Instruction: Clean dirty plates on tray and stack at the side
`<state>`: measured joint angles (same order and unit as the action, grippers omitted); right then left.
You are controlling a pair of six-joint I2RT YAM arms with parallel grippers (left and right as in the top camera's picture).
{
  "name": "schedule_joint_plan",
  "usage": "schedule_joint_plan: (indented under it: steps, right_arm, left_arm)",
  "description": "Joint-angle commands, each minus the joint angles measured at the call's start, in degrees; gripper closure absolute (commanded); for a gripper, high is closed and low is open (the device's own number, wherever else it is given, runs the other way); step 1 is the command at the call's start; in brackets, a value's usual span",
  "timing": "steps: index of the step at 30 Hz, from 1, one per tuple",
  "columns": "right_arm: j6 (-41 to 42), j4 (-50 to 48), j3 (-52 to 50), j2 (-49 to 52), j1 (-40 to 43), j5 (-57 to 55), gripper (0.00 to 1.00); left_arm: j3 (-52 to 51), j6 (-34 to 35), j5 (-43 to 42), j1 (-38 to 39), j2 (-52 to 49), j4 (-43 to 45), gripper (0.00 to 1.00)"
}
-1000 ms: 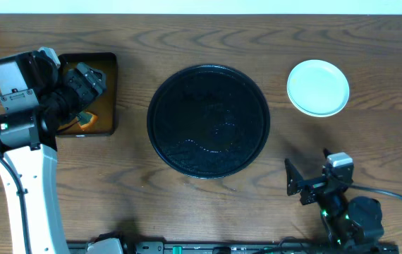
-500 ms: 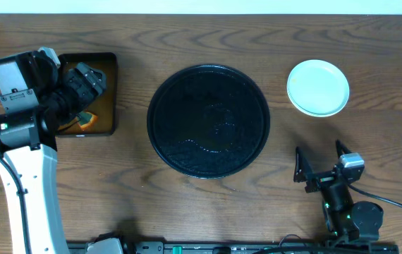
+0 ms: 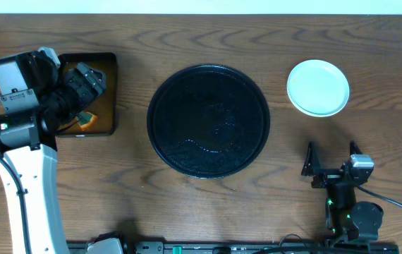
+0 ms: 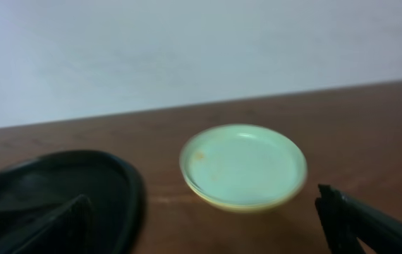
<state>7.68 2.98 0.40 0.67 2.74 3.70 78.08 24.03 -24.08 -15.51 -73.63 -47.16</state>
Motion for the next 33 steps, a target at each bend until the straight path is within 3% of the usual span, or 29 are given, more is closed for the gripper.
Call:
schedule_joint_plan:
  steps: [1,8,33]
  right_arm:
    - [-0.92,1.33,-0.09,-0.35,0.35,-4.92,0.01]
    - [-9.29,1.36,-0.09,-0.39,-1.4,-4.72,0.01]
    - [-9.03,1.29,-0.09,-0.37,-1.33,-4.74,0.01]
  left_arm:
    - [-0.13,-0.17,-0.35,-0.17,-0.22,-0.04,0.18]
    - [-0.13,-0.17,-0.35,-0.17,-0.22,-0.04,0.18]
    - [-0.13,-0.17,-0.35,-0.17,-0.22,-0.04,0.18]
